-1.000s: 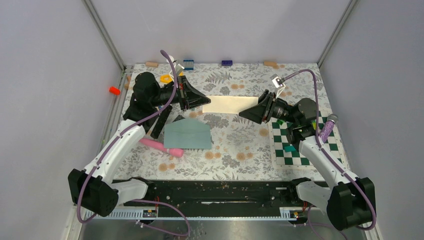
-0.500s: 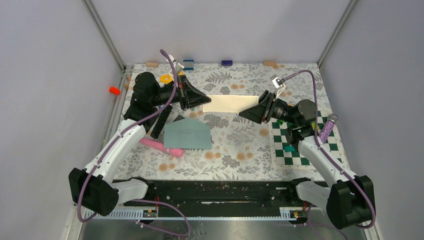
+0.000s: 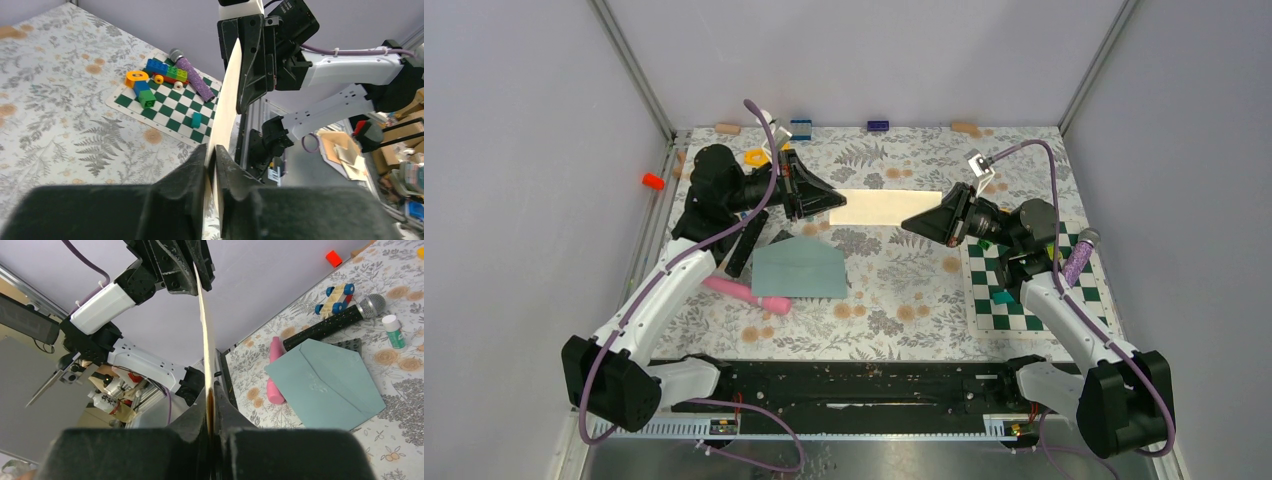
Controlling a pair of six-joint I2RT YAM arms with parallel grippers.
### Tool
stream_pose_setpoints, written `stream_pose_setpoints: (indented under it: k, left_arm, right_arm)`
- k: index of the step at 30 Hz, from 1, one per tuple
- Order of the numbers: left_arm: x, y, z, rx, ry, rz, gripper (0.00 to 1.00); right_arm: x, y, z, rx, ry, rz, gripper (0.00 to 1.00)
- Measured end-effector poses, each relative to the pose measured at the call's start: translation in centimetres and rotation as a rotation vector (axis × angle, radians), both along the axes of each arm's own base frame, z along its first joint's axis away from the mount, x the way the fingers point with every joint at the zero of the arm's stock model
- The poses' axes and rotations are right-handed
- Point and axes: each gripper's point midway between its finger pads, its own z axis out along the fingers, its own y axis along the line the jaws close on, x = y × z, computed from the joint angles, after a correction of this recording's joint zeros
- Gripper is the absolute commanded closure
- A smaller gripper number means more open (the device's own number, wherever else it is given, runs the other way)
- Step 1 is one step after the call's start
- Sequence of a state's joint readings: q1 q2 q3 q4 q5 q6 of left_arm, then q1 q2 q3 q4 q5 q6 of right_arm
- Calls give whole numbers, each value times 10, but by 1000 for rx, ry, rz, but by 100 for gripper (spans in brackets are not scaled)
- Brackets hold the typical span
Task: Place the letter into the envelope and seal it
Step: Fold the letter.
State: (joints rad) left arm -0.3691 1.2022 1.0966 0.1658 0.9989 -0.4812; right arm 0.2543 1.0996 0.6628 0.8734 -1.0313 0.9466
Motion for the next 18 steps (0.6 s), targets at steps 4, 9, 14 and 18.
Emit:
stream_pose_setpoints:
  k: [4,9,14,18]
  left_arm:
    - [3,2,-3,11,-8,10,27]
    - [13,19,-5,27,0,70,1]
    - [10,30,5,50,-38,89,1]
    - [-4,21,23,87,-115,40,1]
  right_arm:
    - [-1,-1,-2,-16,-25,-9,100]
    - [-10,-6,-6,-81,-130,-35,100]
    - [-21,-13,-18,-187,-253,-49,100]
    - [-26,-10,-31,-260,-278,-13,100]
